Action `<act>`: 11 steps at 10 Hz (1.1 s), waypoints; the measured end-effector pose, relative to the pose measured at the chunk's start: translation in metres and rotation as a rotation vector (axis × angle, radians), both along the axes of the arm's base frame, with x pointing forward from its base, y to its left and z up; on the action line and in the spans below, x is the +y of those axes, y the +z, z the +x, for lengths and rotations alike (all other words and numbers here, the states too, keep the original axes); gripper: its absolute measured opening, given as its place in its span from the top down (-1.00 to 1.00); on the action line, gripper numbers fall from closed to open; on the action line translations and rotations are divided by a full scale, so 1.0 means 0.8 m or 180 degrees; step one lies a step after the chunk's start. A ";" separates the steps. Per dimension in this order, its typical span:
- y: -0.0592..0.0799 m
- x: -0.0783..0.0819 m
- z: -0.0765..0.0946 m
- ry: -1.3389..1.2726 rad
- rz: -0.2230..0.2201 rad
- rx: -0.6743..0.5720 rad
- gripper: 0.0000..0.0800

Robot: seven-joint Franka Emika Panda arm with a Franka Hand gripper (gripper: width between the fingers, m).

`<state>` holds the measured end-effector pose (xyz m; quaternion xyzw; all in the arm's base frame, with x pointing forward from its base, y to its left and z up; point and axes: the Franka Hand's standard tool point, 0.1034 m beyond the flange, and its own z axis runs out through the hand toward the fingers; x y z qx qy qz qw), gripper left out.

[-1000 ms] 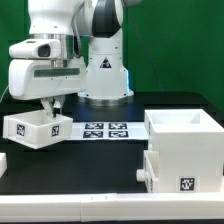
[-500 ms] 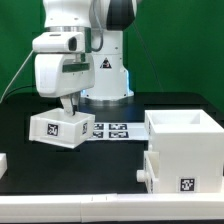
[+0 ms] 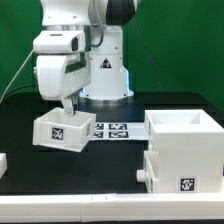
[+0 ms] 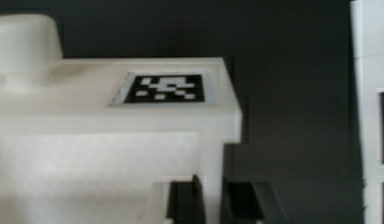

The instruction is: Assemble drawer

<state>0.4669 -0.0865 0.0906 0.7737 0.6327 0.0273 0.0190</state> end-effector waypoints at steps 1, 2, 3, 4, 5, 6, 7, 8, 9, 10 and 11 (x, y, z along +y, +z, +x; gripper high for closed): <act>0.007 0.017 0.033 0.0195 0.0028 -0.0025 0.90; 0.007 0.025 0.041 0.0303 0.0012 -0.0050 0.90; 0.006 0.023 0.038 0.0288 0.0013 -0.0037 0.90; 0.005 0.023 0.038 0.0284 0.0014 -0.0035 0.90; 0.005 0.023 0.038 0.0285 0.0014 -0.0034 0.90; 0.005 0.023 0.038 0.0284 0.0015 -0.0033 0.90; 0.005 0.024 0.038 0.0287 0.0017 -0.0026 0.90; 0.005 0.031 0.043 0.0298 0.0051 0.0157 0.90; 0.008 0.042 0.060 0.0245 0.0108 0.0272 0.90; 0.011 0.052 0.077 0.0195 0.0196 0.0314 0.90; 0.016 0.059 0.085 0.0166 0.0226 0.0261 0.90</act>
Offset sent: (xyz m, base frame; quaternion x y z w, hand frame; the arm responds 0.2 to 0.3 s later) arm 0.0000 0.0000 0.0000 0.0000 0.0000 0.0000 1.0000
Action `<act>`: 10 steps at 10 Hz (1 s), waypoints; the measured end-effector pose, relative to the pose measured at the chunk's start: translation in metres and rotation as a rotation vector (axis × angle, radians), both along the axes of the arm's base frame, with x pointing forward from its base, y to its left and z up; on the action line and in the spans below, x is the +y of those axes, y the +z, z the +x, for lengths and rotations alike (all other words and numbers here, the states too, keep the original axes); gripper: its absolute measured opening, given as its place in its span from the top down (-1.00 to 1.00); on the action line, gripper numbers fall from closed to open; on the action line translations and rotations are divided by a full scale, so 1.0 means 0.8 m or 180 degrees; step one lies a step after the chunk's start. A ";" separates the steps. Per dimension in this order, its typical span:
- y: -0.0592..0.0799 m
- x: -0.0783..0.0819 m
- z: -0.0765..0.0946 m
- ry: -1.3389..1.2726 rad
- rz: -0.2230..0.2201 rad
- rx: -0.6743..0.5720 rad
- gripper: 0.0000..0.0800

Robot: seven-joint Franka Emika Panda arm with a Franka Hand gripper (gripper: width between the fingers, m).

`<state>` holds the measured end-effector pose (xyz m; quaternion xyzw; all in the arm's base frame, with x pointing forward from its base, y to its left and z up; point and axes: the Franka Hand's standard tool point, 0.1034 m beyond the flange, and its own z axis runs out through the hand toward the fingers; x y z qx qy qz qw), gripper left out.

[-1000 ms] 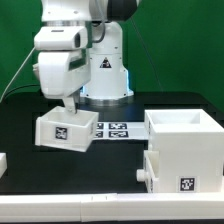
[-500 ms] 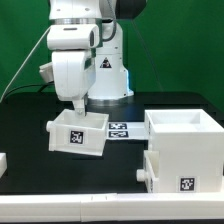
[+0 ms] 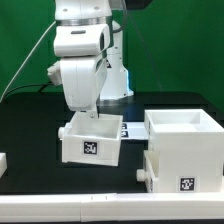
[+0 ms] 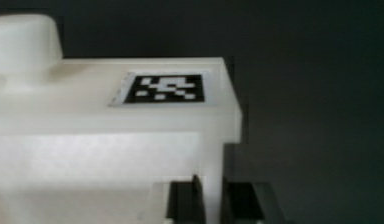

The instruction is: Assemble drawer

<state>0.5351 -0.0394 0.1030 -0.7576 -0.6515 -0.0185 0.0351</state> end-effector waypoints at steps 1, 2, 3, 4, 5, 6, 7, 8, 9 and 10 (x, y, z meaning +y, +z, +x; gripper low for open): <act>0.000 0.001 0.004 0.0021 -0.0003 -0.0140 0.90; -0.002 0.000 0.000 0.0019 -0.0004 -0.0099 0.90; -0.003 0.000 0.000 0.0018 -0.0003 -0.0093 0.90; -0.004 0.000 -0.001 0.0018 -0.0002 -0.0089 0.90; -0.005 0.000 -0.001 0.0019 0.0000 -0.0085 0.90; -0.007 0.001 0.002 0.0173 0.0041 -0.0087 0.90; -0.010 0.002 0.007 0.0246 0.0093 -0.0107 0.90; -0.012 0.004 0.009 0.0285 0.0100 -0.0171 0.90; -0.013 0.003 0.009 0.0285 0.0093 -0.0170 0.90; -0.013 0.003 0.009 0.0283 0.0093 -0.0169 0.90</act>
Offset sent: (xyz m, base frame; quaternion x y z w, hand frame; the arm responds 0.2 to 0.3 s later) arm 0.0000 0.0000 0.0000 0.0000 0.0000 0.0000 1.0000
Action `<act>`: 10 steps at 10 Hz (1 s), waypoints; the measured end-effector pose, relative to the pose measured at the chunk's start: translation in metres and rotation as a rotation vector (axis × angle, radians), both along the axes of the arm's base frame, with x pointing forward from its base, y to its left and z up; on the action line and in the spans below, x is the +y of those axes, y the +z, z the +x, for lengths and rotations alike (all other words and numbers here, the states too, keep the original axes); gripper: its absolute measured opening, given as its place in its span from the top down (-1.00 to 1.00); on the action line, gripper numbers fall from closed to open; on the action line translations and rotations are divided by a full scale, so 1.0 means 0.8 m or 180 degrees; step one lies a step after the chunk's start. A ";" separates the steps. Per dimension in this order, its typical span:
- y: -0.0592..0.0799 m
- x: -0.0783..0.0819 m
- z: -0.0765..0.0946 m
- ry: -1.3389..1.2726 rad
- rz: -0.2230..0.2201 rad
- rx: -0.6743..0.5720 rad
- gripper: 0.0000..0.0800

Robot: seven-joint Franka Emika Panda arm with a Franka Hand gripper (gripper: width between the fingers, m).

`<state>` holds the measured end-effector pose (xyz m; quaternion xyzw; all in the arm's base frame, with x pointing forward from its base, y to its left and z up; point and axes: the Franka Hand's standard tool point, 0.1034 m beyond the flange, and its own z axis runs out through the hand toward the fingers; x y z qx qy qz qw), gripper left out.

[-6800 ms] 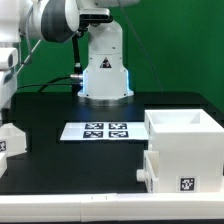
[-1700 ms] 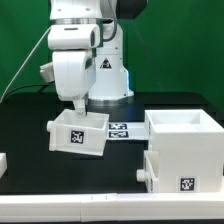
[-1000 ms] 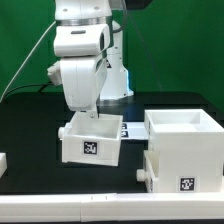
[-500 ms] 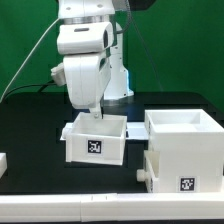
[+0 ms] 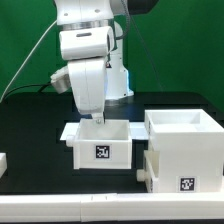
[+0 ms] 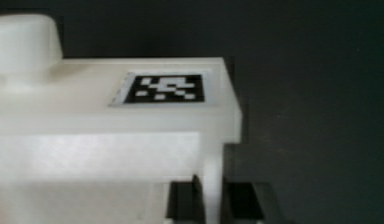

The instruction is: Assemble drawer

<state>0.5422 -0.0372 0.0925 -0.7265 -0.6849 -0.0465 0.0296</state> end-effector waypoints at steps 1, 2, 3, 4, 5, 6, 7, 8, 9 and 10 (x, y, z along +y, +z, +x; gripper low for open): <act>0.000 0.000 0.000 -0.0001 0.0000 0.0001 0.90; -0.001 -0.002 0.003 0.0160 -0.0008 -0.0070 0.90; -0.003 -0.005 0.007 0.0361 -0.0025 -0.0199 0.90; -0.005 0.001 0.008 0.0388 -0.0017 -0.0198 0.90; -0.008 0.008 0.008 0.0423 0.0003 -0.0191 0.90; -0.012 0.013 0.009 0.0449 0.0014 -0.0215 0.90; -0.014 0.012 0.008 0.0434 0.0017 -0.0203 0.90; -0.014 0.012 0.008 0.0431 0.0017 -0.0201 0.90; -0.014 0.012 0.007 0.0431 0.0018 -0.0199 0.90; -0.014 0.017 0.008 0.0337 0.0025 -0.0190 0.90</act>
Offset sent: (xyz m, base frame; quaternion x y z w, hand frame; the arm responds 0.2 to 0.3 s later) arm 0.0151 0.0238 0.0053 -0.0524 0.0265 -0.0818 0.9949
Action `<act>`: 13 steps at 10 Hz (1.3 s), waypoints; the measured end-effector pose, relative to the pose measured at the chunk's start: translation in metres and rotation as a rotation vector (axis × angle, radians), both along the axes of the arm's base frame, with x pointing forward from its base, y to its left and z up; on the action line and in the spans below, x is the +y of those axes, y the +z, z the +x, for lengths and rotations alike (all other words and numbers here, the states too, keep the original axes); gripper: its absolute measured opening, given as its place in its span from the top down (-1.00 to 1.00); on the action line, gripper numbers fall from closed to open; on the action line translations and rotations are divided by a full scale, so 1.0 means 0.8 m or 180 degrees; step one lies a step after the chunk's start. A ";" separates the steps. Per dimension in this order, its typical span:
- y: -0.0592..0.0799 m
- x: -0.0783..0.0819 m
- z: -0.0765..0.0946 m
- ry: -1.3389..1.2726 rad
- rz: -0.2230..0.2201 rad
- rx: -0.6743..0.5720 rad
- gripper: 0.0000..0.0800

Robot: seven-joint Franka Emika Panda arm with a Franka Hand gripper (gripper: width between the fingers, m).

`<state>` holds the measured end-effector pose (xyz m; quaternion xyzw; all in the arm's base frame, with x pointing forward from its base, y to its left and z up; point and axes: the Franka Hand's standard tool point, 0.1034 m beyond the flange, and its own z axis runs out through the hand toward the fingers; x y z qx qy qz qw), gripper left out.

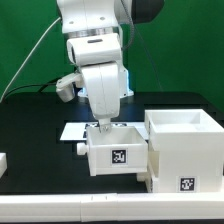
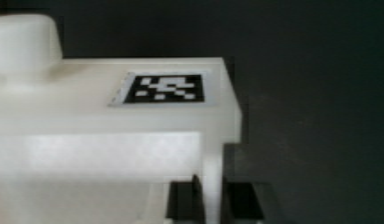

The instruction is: Assemble drawer

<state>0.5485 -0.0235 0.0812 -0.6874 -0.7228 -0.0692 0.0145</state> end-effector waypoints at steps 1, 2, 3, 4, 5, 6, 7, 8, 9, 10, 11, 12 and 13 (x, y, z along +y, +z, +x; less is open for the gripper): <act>0.001 0.012 0.001 -0.0073 0.0013 0.0014 0.90; 0.002 0.019 0.004 -0.0186 0.0024 0.0028 0.90; 0.003 0.024 0.005 -0.0271 0.0033 0.0036 0.90; 0.002 0.028 0.006 -0.0335 0.0040 0.0047 0.90; 0.002 0.033 0.005 -0.0358 0.0045 0.0054 0.90; 0.001 0.037 0.005 -0.0364 0.0048 0.0058 0.90; 0.001 0.040 0.005 -0.0386 0.0053 0.0059 0.90; 0.000 0.044 0.006 -0.0389 0.0060 0.0054 0.90; -0.001 0.046 0.006 -0.0388 0.0065 0.0007 0.90; -0.001 0.045 0.006 -0.0394 0.0065 0.0008 0.90; -0.001 0.044 0.006 -0.0395 0.0065 0.0008 0.90; -0.001 0.044 0.006 -0.0396 0.0065 0.0009 0.90; -0.001 0.044 0.006 -0.0396 0.0065 0.0009 0.90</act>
Offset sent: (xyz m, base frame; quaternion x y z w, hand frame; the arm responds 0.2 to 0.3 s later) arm 0.0127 0.0188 0.0015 -0.0069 -0.0029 0.0203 0.9998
